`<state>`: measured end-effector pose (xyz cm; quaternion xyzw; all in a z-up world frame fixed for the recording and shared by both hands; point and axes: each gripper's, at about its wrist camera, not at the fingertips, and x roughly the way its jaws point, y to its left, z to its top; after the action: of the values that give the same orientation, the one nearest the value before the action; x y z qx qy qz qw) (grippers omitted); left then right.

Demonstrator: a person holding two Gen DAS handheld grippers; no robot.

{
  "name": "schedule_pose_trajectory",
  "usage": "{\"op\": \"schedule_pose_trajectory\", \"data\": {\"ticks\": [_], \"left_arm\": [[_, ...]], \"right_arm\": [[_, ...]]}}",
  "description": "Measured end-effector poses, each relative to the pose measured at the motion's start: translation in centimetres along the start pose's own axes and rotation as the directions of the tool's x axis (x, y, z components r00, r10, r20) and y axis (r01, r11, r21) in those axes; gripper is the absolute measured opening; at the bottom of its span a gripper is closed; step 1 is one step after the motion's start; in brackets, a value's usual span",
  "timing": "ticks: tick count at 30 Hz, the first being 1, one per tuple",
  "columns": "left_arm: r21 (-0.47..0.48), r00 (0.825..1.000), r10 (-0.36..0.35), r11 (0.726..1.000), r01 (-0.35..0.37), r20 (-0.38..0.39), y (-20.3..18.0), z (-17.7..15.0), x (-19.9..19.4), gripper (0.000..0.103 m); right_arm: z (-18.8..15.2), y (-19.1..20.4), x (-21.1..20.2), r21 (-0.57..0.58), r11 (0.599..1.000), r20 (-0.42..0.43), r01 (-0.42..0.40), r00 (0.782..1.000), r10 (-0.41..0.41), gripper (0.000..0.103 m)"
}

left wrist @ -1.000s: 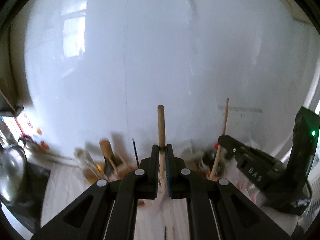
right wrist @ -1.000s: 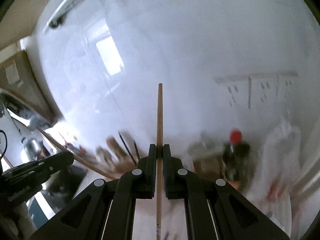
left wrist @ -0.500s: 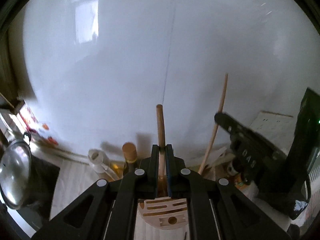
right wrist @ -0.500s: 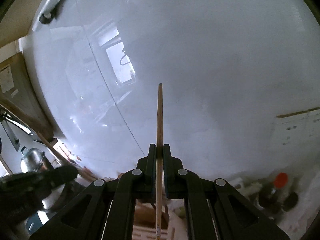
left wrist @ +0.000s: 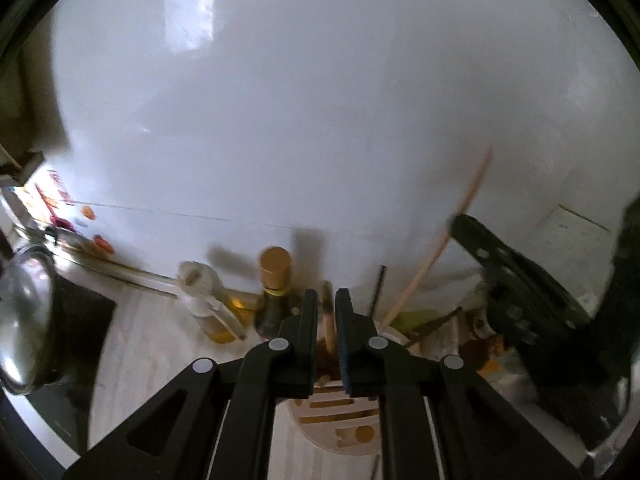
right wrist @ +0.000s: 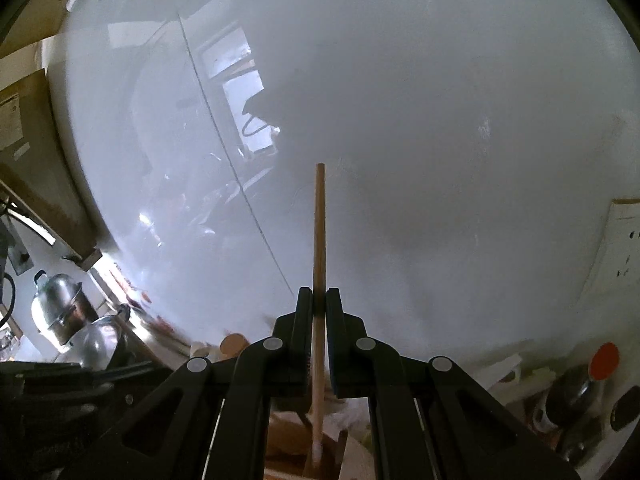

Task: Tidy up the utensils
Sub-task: 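Open both tools and lower them back to the mat, then grasp the last dark chopstick with the left tool while the right tool grasps a wooden chopstick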

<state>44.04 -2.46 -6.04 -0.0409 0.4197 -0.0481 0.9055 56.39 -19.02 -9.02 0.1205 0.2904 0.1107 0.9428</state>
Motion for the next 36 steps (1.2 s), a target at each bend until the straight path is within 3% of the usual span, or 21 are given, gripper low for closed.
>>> {"op": "schedule_pose_trajectory", "data": {"ticks": [2, 3, 4, 5, 8, 10, 12, 17, 20, 22, 27, 32, 34, 36], "left_arm": [[-0.003, 1.000, 0.020, 1.000, -0.020, 0.015, 0.0, 0.0, -0.8, 0.034], [-0.013, 0.999, 0.035, 0.999, -0.034, 0.029, 0.2, -0.1, -1.4, 0.059], [-0.016, 0.998, 0.046, 0.999, -0.046, 0.044, 0.3, -0.1, -1.8, 0.078], [-0.017, 0.997, 0.055, 0.998, -0.054, 0.060, 0.3, -0.3, -2.3, 0.080], [-0.017, 0.995, 0.063, 0.998, -0.062, 0.083, 0.5, -0.9, -3.5, 0.082], [-0.018, 0.993, 0.070, 0.997, -0.069, 0.098, 0.6, -1.6, -4.1, 0.099], [-0.013, 0.989, 0.077, 0.997, -0.076, 0.123, 0.7, -2.5, -4.7, 0.103], [-0.013, 0.987, 0.112, 0.994, -0.111, 0.117, 1.1, -6.4, -4.6, 0.103], [0.001, 0.990, 0.128, 0.992, -0.128, 0.064, 1.3, -9.7, -3.2, 0.103], [0.016, 0.989, 0.146, 0.989, -0.146, 0.002, 1.5, -12.3, -1.3, 0.103], [0.043, 0.970, 0.184, 0.983, -0.180, -0.156, 2.0, -18.6, 3.5, 0.103], [0.089, 0.926, 0.231, 0.973, -0.214, -0.299, 2.4, -24.4, 8.2, 0.103], [0.102, 0.912, 0.237, 0.971, -0.215, -0.334, 2.5, -26.1, 9.4, 0.103], [0.111, 0.900, 0.239, 0.971, -0.213, -0.363, 2.6, -27.4, 10.3, 0.103]], "right_arm": [[0.2, 0.1, -1.0, 0.005, 1.000, 0.007, 0.007, 1.000, -0.008, 0.007], [0.1, 0.1, -1.5, 0.008, 1.000, 0.009, 0.005, 1.000, -0.005, 0.008], [0.2, 0.0, -2.3, 0.013, 1.000, 0.010, 0.006, 1.000, -0.006, 0.008], [0.2, 0.0, -2.8, 0.015, 1.000, 0.011, 0.015, 1.000, -0.015, 0.009], [0.2, 0.1, -5.2, 0.021, 0.999, 0.016, 0.039, 0.999, -0.040, 0.025], [0.0, -0.4, -6.9, 0.028, 0.998, 0.013, 0.056, 0.998, -0.056, 0.047], [-0.5, -0.8, -8.4, 0.044, 0.996, -0.002, 0.074, 0.997, -0.074, 0.060], [-3.7, -2.4, -11.5, 0.069, 0.988, -0.077, 0.137, 0.988, -0.132, 0.068], [-7.4, -3.6, -12.3, 0.082, 0.981, -0.151, 0.176, 0.975, -0.163, 0.087], [-9.9, -4.7, -12.1, 0.099, 0.977, -0.213, 0.187, 0.963, -0.163, 0.091], [-18.5, -6.5, -10.1, 0.095, 0.956, -0.431, 0.277, 0.877, -0.211, 0.089], [-26.9, -7.7, -7.5, 0.068, 0.951, -0.628, 0.303, 0.753, -0.195, 0.073], [-29.1, -7.8, -6.8, 0.058, 0.949, -0.671, 0.309, 0.716, -0.192, 0.066], [-30.9, -7.7, -5.9, 0.052, 0.949, -0.697, 0.310, 0.692, -0.188, 0.061]]}}
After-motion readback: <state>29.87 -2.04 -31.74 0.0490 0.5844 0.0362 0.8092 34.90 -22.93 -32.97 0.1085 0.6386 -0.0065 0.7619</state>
